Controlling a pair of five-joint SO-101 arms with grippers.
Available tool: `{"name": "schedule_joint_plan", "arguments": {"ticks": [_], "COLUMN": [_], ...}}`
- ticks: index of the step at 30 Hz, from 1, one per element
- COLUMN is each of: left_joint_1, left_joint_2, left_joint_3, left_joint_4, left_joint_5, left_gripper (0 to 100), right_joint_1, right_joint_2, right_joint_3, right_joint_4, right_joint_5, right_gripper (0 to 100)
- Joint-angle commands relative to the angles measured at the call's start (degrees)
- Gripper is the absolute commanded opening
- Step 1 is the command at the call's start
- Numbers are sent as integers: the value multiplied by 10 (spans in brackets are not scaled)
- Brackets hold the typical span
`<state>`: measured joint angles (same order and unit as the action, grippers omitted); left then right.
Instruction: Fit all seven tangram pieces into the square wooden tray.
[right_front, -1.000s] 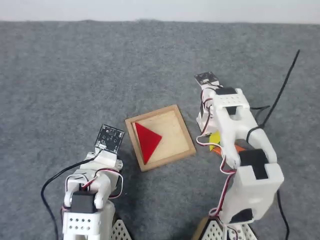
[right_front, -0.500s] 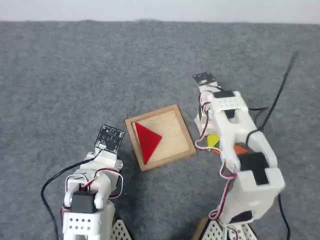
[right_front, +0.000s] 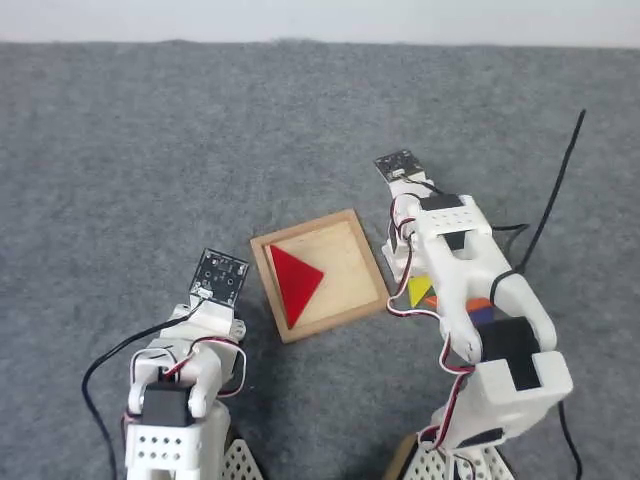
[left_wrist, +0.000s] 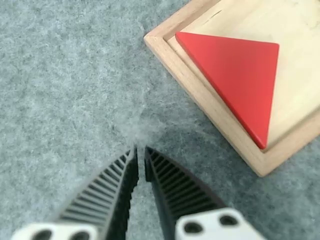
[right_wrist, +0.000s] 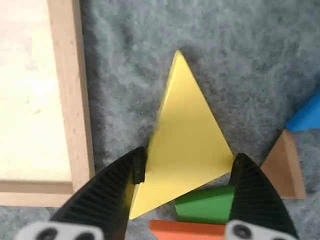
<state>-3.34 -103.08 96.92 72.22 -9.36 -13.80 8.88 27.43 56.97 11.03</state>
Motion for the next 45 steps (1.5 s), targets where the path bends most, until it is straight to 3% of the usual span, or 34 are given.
{"name": "schedule_joint_plan", "arguments": {"ticks": [1,7,21,27,35,45], "left_joint_1": [-3,-3,-3,-3,-3,-3], "left_joint_2": [-10,-10,-10,-10,-10,-10], "left_joint_3": [-6,-6,-6,-6,-6,-6], "left_joint_4": [2,2,2,2,2,2], "left_joint_5": [-4,-4,-4,-4,-4,-4], "left_gripper": [22,22,22,22,22,22], "right_joint_1": [-13,0,3,0,0,-7], "right_joint_2": [3,-8,-168,-92,33,32], "right_joint_3": [-15,-15,73,49,-50,-51], "right_joint_4": [4,2,-27,-29,38,36], "right_joint_5": [12,11,12,-8,-9,-14], "right_gripper": [230,147,144,243,237,299]}}
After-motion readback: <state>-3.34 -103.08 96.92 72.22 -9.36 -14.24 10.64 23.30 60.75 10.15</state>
